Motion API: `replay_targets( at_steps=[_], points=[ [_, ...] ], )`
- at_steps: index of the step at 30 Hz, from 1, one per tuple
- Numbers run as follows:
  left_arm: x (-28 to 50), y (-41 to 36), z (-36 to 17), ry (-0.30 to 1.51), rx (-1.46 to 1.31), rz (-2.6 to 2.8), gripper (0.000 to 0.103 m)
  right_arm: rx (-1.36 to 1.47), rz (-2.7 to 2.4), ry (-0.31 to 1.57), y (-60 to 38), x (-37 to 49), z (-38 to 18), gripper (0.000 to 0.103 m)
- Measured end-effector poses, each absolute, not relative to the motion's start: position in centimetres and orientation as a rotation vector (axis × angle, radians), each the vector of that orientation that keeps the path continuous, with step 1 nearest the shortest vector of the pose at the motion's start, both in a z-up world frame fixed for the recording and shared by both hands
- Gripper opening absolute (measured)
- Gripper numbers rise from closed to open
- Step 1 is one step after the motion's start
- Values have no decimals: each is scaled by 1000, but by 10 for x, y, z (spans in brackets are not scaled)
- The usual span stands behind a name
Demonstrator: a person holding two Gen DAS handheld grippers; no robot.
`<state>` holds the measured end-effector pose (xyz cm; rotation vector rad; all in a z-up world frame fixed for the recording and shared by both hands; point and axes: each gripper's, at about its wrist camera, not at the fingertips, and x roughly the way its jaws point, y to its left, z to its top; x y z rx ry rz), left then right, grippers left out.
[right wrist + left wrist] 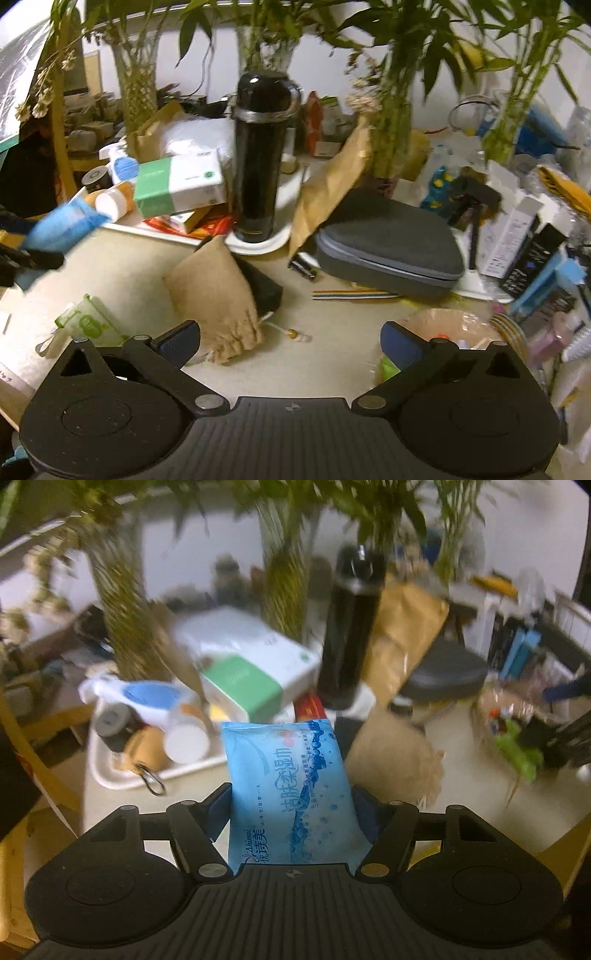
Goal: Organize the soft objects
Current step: 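Grasp the blue wet-wipes pack on the desk with the left tool, then lift the wipes pack with the left tool while the right tool grasps the beige drawstring pouch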
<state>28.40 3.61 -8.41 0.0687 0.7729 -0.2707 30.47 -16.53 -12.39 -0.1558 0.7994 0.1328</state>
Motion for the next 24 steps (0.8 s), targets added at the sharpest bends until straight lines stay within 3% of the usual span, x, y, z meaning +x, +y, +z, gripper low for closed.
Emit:
replay_targets(
  at_steps=[24],
  points=[
    [209, 67, -53, 607, -84, -202, 67, -136, 230, 748, -150, 330, -134, 103]
  ],
)
